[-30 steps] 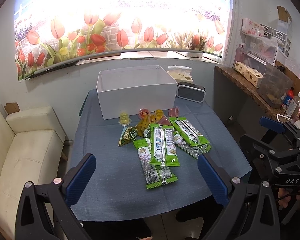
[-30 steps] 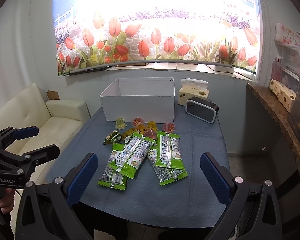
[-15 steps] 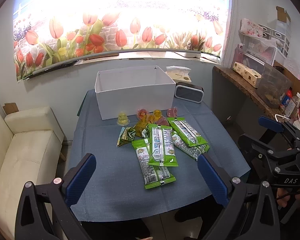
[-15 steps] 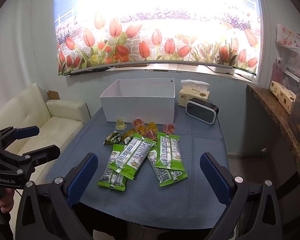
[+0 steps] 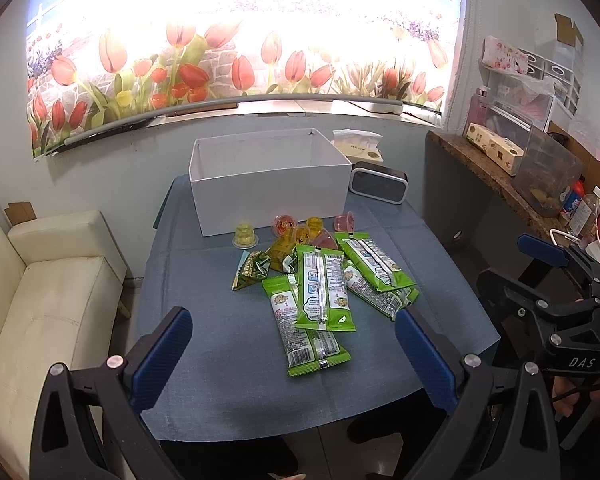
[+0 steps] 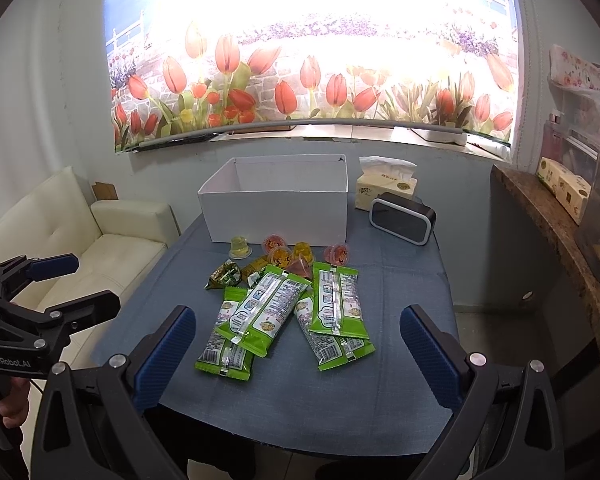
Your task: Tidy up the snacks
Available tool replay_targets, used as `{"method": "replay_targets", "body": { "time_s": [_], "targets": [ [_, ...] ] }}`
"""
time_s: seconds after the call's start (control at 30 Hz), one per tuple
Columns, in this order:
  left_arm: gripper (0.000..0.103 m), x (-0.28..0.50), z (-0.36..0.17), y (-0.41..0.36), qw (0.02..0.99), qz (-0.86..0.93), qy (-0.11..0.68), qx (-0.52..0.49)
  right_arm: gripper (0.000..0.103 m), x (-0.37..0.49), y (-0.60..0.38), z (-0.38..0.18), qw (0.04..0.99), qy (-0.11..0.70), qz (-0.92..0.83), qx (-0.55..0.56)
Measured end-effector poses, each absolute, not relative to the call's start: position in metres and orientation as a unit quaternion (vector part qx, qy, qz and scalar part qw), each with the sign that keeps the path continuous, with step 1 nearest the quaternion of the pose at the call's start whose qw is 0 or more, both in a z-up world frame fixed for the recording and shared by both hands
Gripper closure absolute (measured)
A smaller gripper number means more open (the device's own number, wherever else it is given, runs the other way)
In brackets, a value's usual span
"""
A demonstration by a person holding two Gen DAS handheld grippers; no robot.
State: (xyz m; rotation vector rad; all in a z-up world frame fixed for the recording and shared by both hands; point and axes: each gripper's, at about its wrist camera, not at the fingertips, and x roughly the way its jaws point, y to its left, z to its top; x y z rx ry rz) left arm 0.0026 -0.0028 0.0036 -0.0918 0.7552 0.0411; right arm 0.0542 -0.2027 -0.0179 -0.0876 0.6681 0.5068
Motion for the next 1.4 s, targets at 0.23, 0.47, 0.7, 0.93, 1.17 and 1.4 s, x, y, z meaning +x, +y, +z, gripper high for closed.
{"method": "replay_targets", "body": {
  "time_s": [0.23, 0.47, 0.7, 0.93, 1.17, 1.4],
  "targets": [
    [0.000, 0.002, 0.003, -0.001, 0.929, 0.021, 0.367, -0.047, 0.000, 0.055, -0.203, -0.018, 0.912, 0.326, 0.245, -0.043],
    [0.000, 0.002, 0.002, 0.000, 0.928, 0.022, 0.369, -0.050, 0.000, 0.055, -0.203, -0.021, 0.913, 0.327, 0.241, -0.042],
    [0.000, 0.000, 0.003, 0.000, 0.928, 0.023, 0.368, -0.050, 0.000, 0.055, -0.202, -0.021, 0.912, 0.329, 0.240, -0.045],
    [0.000, -0.001, 0.002, 0.000, 0.929, 0.020, 0.367, -0.051, 0.000, 0.058, -0.204, -0.025, 0.911, 0.334, 0.239, -0.042],
    [0.000, -0.003, -0.002, 0.004, 0.928, 0.018, 0.369, -0.057, 0.000, 0.102, -0.201, -0.065, 0.900, 0.366, 0.230, -0.052],
    [0.000, -0.003, -0.009, 0.009, 0.925, 0.021, 0.374, -0.061, 0.000, 0.179, -0.190, -0.129, 0.872, 0.436, 0.217, -0.049]
  ]
}}
